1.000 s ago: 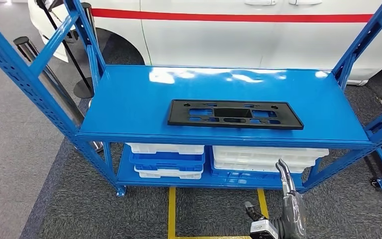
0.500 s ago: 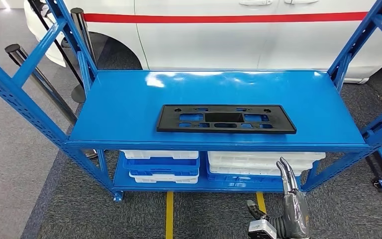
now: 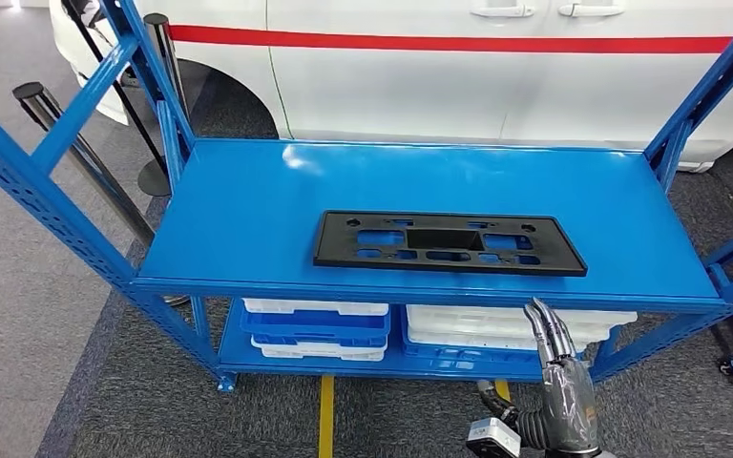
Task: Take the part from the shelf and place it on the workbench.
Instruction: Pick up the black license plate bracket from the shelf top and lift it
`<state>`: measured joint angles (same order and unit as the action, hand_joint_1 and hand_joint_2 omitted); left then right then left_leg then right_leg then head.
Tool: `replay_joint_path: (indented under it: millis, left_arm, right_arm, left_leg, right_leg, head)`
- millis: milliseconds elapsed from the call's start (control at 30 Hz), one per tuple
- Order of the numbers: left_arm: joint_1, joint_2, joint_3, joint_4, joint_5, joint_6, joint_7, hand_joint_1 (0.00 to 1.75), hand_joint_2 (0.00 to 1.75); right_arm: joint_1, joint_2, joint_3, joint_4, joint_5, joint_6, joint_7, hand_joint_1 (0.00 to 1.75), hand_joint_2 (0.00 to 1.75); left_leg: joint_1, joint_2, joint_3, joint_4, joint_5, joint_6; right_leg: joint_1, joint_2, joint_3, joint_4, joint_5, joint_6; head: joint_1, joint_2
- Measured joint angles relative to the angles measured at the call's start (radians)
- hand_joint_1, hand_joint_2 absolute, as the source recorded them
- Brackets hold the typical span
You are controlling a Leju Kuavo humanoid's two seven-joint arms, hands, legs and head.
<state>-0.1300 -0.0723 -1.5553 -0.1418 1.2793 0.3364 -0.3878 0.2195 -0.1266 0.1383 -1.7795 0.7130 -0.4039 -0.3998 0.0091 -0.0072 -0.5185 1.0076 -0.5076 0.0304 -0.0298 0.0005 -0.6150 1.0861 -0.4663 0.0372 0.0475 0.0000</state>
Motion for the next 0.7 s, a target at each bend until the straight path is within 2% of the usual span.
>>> replay_joint_path:
  millis: [33,100,167,233,267,333,367,400,433,500,533,567,600,700]
  left_arm:
    - [-0.001,0.0,0.0,0.0,-0.003,-0.002,0.001,0.0,0.0]
    - [-0.003,0.0,0.0,0.0,-0.011,-0.004,0.003,0.0,0.0]
    - [-0.005,0.0,0.0,0.0,-0.016,-0.004,0.005,0.0,0.0]
    - [-0.009,0.0,0.0,0.0,-0.018,-0.004,0.006,0.0,0.0]
    - [-0.01,0.0,0.0,0.0,-0.018,-0.004,0.006,0.0,0.0]
    - [-0.012,0.0,0.0,0.0,-0.019,-0.004,0.008,0.0,0.0]
    - [-0.011,0.0,0.0,0.0,-0.019,-0.004,0.008,0.0,0.0]
    - [-0.01,0.0,0.0,0.0,-0.02,-0.004,0.009,0.0,0.0]
    - [-0.009,0.0,0.0,0.0,-0.02,-0.004,0.009,0.0,0.0]
    - [-0.009,0.0,0.0,0.0,-0.022,-0.004,0.01,0.0,0.0]
    - [-0.01,0.001,0.0,0.0,-0.024,-0.004,0.01,0.0,0.0]
    - [-0.012,0.001,0.0,0.0,-0.025,-0.004,0.011,0.0,0.0]
    - [-0.012,0.001,0.0,0.0,-0.027,-0.004,0.011,0.0,0.0]
    - [-0.013,0.001,0.0,0.0,-0.029,-0.004,0.012,0.0,0.0]
  right_arm:
    - [-0.005,-0.004,0.002,0.001,0.011,0.0,0.004,0.0,1.75]
    - [-0.013,-0.011,0.005,0.002,0.035,0.0,0.015,0.0,1.75]
    - [-0.021,-0.017,0.01,0.002,0.055,-0.002,0.025,0.0,1.75]
    - [-0.031,-0.022,0.014,0.002,0.071,-0.003,0.033,0.0,1.75]
    - [-0.036,-0.025,0.016,0.002,0.078,-0.003,0.038,0.0,1.75]
    - [-0.043,-0.031,0.02,0.003,0.088,-0.005,0.045,0.0,1.75]
    - [-0.045,-0.033,0.021,0.004,0.091,-0.006,0.048,0.0,1.75]
    - [-0.045,-0.034,0.023,0.005,0.094,-0.007,0.05,0.0,1.75]
    - [-0.046,-0.035,0.025,0.006,0.096,-0.008,0.052,0.0,1.75]
    - [-0.047,-0.038,0.027,0.007,0.102,-0.009,0.056,0.0,1.75]
    - [-0.048,-0.04,0.029,0.007,0.106,-0.011,0.058,0.0,1.75]
    - [-0.049,-0.042,0.03,0.008,0.11,-0.012,0.061,0.0,1.75]
    - [-0.05,-0.044,0.032,0.008,0.113,-0.013,0.063,0.0,1.75]
    - [-0.053,-0.05,0.037,0.01,0.116,-0.015,0.066,0.0,1.75]
  left_leg:
    - [-0.002,0.0,0.0,0.003,-0.005,-0.007]
    - [-0.004,0.0,-0.001,0.004,-0.009,-0.017]
    - [-0.002,0.001,0.003,0.004,-0.014,-0.024]
    - [0.001,0.002,-0.009,0.042,-0.037,-0.031]
    - [0.002,0.002,-0.034,0.092,-0.06,-0.034]
    - [0.002,0.002,-0.112,0.231,-0.109,-0.038]
    - [0.003,0.002,-0.146,0.283,-0.116,-0.038]
    - [0.003,0.002,-0.166,0.301,-0.104,-0.037]
    - [0.002,0.002,-0.167,0.281,-0.073,-0.034]
    - [-0.001,0.002,-0.126,0.158,0.012,-0.021]
    - [-0.003,0.002,-0.101,0.096,0.038,-0.014]
    - [-0.006,0.002,-0.084,0.055,0.049,-0.008]
    - [-0.009,0.002,-0.076,0.037,0.047,-0.004]
    - [-0.005,0.002,-0.064,0.016,0.045,0.006]
  right_leg:
    - [0.002,0.001,0.01,-0.026,0.004,-0.004]
    - [0.007,0.003,0.012,-0.034,-0.005,-0.017]
    - [0.005,0.005,0.015,-0.038,-0.006,-0.027]
    - [0.002,0.003,0.026,-0.045,-0.009,-0.039]
    - [0.002,0.001,0.031,-0.047,-0.011,-0.044]
    - [0.006,-0.002,0.039,-0.048,-0.018,-0.053]
    - [0.008,-0.002,0.043,-0.048,-0.021,-0.055]
    - [0.01,-0.001,0.047,-0.048,-0.025,-0.056]
    - [0.012,0.0,0.053,-0.048,-0.029,-0.057]
    - [0.014,0.002,0.067,-0.048,-0.039,-0.054]
    - [0.016,0.003,0.071,-0.048,-0.044,-0.05]
    - [0.018,0.003,0.073,-0.048,-0.048,-0.046]
    - [0.018,0.003,0.073,-0.049,-0.05,-0.04]
    - [0.018,0.001,0.077,-0.05,-0.056,-0.025]
  head:
    - [0.0,0.0]
    - [-0.001,0.0]
    - [-0.001,0.0]
    - [-0.001,0.0]
    - [-0.001,0.0]
    - [-0.002,0.0]
    - [-0.002,0.0]
    - [-0.002,0.0]
    - [-0.002,0.0]
    - [-0.002,0.0]
    - [-0.002,0.0]
    - [-0.002,0.0]
    - [-0.002,0.0]
    - [-0.002,0.0]
